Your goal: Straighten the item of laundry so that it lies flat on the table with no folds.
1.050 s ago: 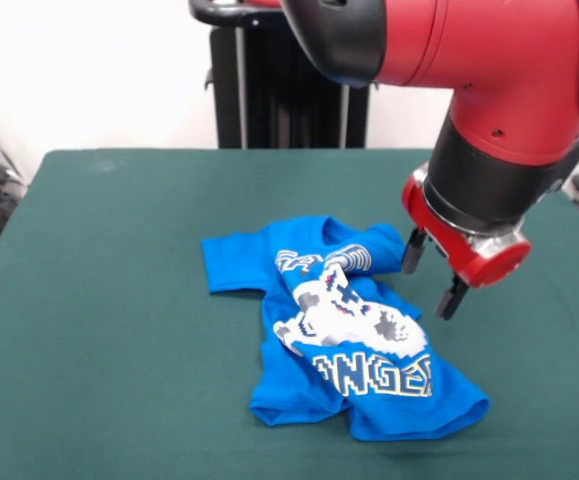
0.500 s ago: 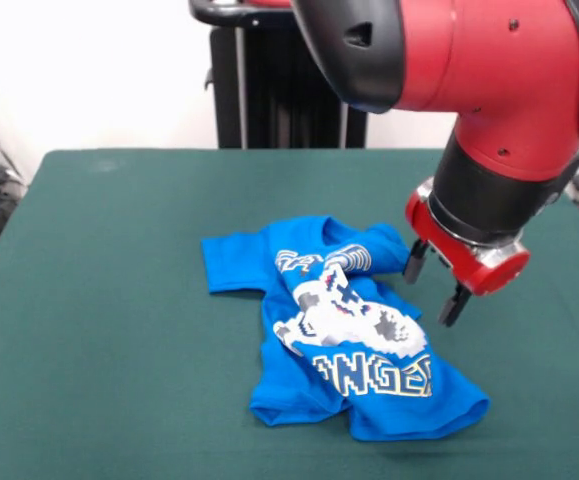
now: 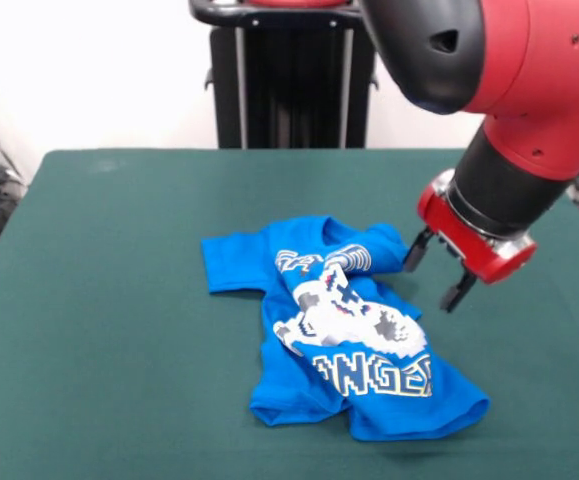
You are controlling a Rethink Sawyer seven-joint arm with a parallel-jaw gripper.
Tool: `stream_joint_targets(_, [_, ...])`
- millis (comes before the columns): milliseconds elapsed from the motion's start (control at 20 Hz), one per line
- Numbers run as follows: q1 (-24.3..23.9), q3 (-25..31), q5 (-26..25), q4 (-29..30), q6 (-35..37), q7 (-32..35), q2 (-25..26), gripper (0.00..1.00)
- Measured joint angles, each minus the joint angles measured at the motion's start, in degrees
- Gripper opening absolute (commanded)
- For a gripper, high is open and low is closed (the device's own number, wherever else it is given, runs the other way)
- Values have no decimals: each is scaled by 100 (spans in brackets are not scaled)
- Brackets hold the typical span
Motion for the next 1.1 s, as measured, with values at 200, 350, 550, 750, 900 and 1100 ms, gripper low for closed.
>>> stream_joint_targets(200, [81,-119,-131,121,-1,0,-2,100])
stream_joint_targets(350, [91,-179,-169,223,-55,0,6,100])
stream_joint_targets(550, [121,-347,-242,349,-243,0,32,100])
stream_joint_targets(750, [222,-582,-437,384,-566,0,118,100])
stream_joint_targets(900, [294,-715,-499,382,-787,0,233,100])
stream_joint_targets(1100, [394,-834,-520,381,-1050,1,434,100])
